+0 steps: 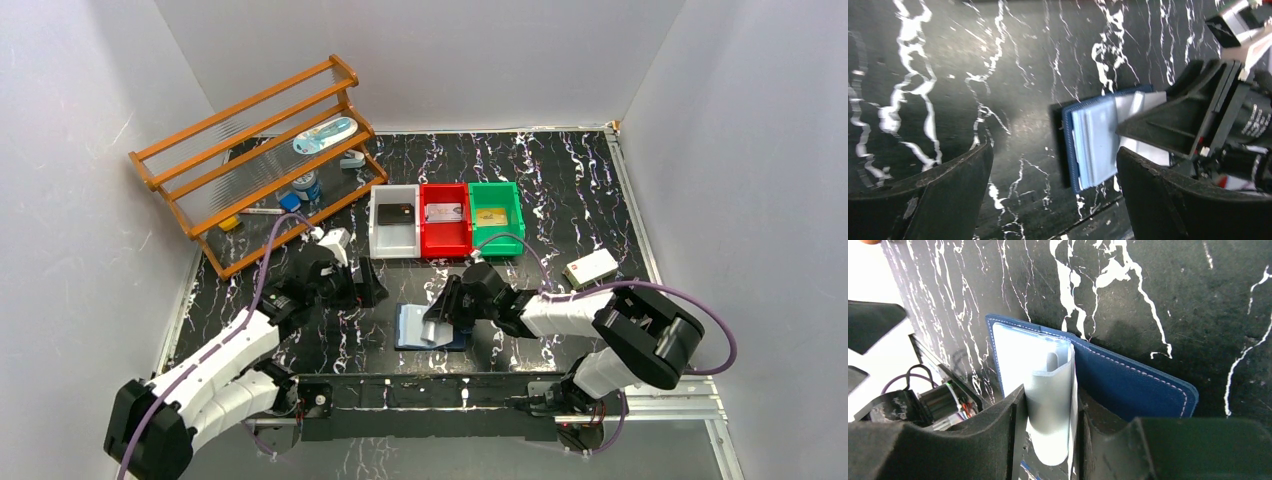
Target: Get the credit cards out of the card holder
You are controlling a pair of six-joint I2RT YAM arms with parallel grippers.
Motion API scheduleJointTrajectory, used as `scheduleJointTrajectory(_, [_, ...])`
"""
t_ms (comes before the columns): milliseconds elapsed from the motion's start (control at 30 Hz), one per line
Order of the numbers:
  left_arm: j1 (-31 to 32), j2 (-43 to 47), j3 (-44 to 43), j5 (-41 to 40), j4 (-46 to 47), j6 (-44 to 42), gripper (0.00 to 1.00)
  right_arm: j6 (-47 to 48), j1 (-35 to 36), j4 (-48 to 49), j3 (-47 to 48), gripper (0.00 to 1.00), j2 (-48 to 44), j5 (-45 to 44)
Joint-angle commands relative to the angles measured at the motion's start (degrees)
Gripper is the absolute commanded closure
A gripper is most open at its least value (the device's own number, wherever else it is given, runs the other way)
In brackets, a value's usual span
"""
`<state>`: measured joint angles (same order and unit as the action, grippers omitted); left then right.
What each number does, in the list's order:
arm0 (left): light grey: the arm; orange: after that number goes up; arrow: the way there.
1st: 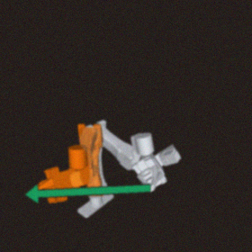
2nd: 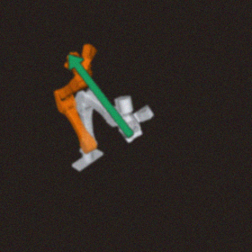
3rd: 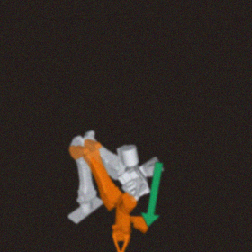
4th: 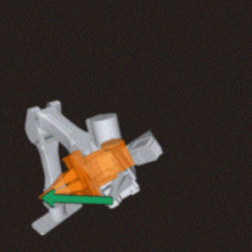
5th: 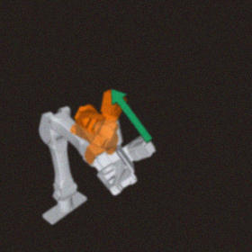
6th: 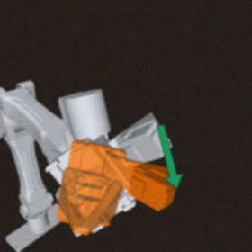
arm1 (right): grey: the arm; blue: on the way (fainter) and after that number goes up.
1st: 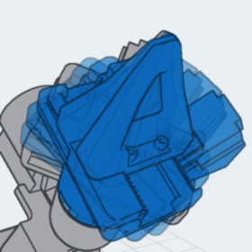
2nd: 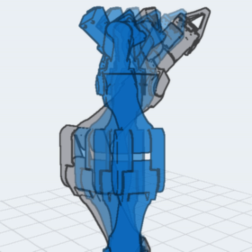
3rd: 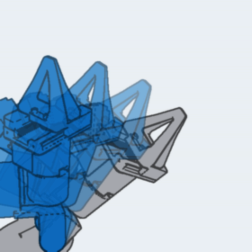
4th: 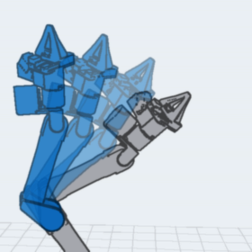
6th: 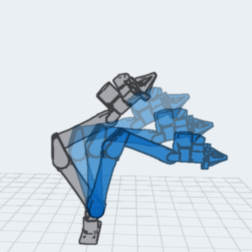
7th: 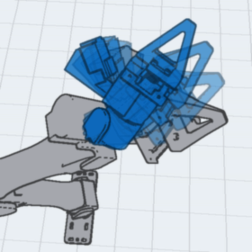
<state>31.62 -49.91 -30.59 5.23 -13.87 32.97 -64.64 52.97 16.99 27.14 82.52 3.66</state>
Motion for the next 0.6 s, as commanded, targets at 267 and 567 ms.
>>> scheduleJointTrajectory(267, [3.37, -9.53, 5.42, 13.14, 12.53, 7.56, 0.12, -4.62, -1.18, 8.90, -6.52, 0.55, 0.69, 2.07])
scheduleJointTrajectory(567, [9.49, -15.34, 8.61, 10.53, 20.53, 13.10, 0.32, -6.02, -1.81, 8.02, -8.68, 0.54, 1.22, 2.85])
